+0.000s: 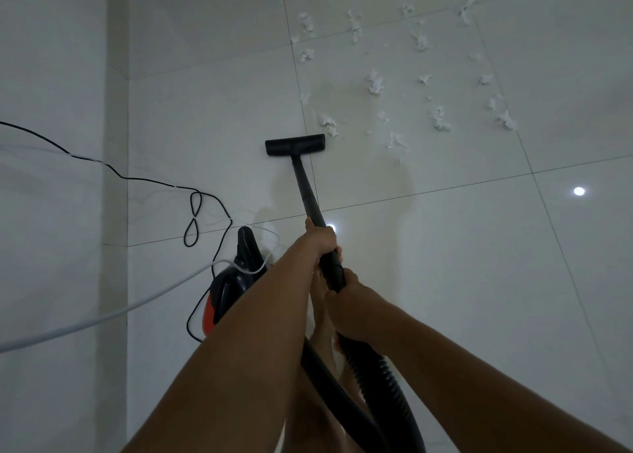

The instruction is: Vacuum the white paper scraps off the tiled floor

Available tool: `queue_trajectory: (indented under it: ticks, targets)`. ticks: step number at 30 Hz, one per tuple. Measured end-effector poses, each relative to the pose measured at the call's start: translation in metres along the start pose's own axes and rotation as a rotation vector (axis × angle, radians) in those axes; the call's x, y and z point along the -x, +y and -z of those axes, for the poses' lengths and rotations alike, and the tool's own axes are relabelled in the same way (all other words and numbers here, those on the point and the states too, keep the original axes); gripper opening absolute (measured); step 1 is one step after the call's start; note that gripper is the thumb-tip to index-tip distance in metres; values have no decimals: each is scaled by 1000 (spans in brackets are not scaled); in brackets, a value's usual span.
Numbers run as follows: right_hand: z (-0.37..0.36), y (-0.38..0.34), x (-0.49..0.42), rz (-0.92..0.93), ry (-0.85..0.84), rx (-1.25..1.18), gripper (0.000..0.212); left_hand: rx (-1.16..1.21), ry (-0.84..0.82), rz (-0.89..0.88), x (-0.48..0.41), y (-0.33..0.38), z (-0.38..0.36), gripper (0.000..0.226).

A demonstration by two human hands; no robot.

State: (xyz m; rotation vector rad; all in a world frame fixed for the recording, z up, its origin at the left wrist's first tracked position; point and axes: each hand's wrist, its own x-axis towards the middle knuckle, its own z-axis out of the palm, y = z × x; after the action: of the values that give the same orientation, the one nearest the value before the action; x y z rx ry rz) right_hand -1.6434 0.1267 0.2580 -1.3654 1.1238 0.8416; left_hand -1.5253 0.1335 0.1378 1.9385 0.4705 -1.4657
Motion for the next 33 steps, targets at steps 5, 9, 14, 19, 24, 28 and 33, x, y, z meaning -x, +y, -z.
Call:
queue_trajectory:
  ticks: [5,9,14,19,24,28,33]
  targets:
    - [5,-3,5,-11,-2,-17,60,-4,1,2,2,4,-3,72]
    - [4,3,21,-15,-8,10,59,2,-26,9,14,-6,-7,70]
    - [5,7,30,2,6,81,57,30,-45,17,22,-13,-11,71]
    - [3,-1,18,25,1,79,58,31,-26,-3,11,-7,-2,70]
    - [-8,-14,-2,10,5,15,57,21,-7,7,-3,3,14,70]
    - [-5,-22,-12,18,-7,-14,56,-2,-5,3,-11,15,19,70]
    - [6,-38,-31,36,7,-38,57,-31,-2,-13,-24,38,22,69]
